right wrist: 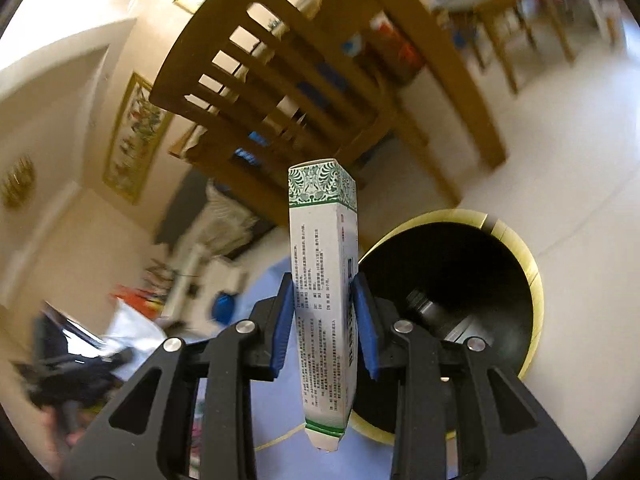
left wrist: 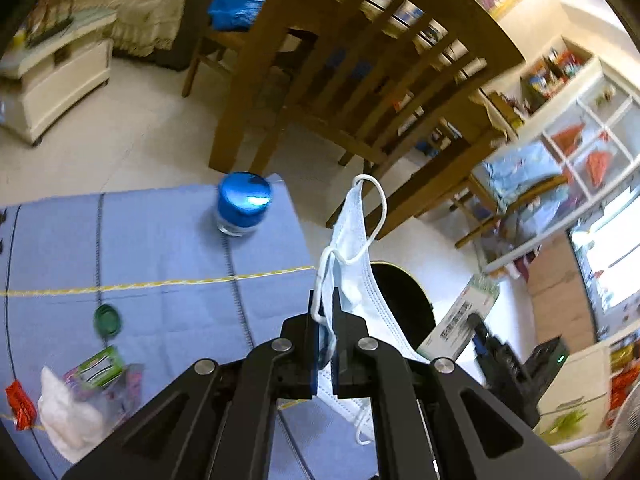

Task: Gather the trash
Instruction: 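Carry mask and box over the bin and open both tools to drop them, then return to the table and grasp the green-banded paper cup with the right tool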

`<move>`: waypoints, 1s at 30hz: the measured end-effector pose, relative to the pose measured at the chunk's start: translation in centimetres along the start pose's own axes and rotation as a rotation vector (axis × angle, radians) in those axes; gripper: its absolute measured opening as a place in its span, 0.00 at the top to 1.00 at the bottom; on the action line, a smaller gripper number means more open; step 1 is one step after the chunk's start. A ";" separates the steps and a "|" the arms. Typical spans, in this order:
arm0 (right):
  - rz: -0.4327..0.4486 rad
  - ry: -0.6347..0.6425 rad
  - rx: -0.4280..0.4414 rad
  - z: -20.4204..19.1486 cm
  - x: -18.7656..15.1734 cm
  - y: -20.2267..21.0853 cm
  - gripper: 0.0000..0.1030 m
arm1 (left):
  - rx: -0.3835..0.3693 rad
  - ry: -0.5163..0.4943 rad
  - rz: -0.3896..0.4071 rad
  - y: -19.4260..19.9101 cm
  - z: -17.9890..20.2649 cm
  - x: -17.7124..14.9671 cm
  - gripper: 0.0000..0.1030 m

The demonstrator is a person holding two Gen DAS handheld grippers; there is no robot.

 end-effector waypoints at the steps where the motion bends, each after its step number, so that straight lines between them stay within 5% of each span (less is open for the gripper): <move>1: 0.008 0.035 -0.067 0.0 0.5 -0.5 0.71 | 0.011 -0.016 0.001 -0.4 0.6 0.0 0.97; 4: -0.048 0.063 -0.179 1.2 1.0 -3.1 0.66 | 0.055 -0.078 0.009 -2.0 2.8 -0.4 0.97; 6: -0.070 0.025 -0.224 2.6 0.7 -4.1 0.31 | 0.077 -0.122 0.012 -3.1 4.1 -0.7 0.97; 7: -0.049 -0.005 -0.229 3.3 0.3 -3.8 0.27 | 0.082 -0.143 0.009 -3.8 4.8 -0.9 0.97; 11: 0.058 -0.114 -0.198 5.6 -1.0 -1.2 0.25 | 0.117 -0.212 0.003 -6.4 7.0 -1.4 0.97; 16: 0.193 -0.225 -0.160 7.7 -2.3 2.9 0.07 | 0.118 -0.295 0.017 -10.1 9.8 -2.0 0.95; 19: 0.225 -0.248 -0.173 8.5 -2.4 4.0 0.05 | 0.113 -0.362 0.037 -11.8 11.4 -2.4 0.79; 24: 0.226 -0.275 -0.180 9.4 -2.5 4.7 0.05 | 0.094 -0.394 0.028 -12.9 12.1 -2.8 0.75; 25: 0.226 -0.276 -0.182 9.3 -2.4 4.6 0.05 | 0.090 -0.391 0.031 -12.7 11.9 -3.0 0.69; 28: 0.231 -0.238 -0.194 8.5 -2.3 4.8 0.05 | 0.146 -0.376 0.083 -10.7 10.8 -4.6 0.22; 30: 0.233 -0.190 -0.205 7.3 -2.5 4.8 0.05 | 0.168 -0.368 0.114 -8.8 9.9 -6.4 0.15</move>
Point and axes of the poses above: each gripper's, at about its wrist camera, not at the fingertips, and y roughly against the way its jaws point, z to its right, x to its top, the point moved 1 cm from there along -y, roughly the way its jaws point, and after that the axes turned 12 degrees about -z, right-handed, at the moved point
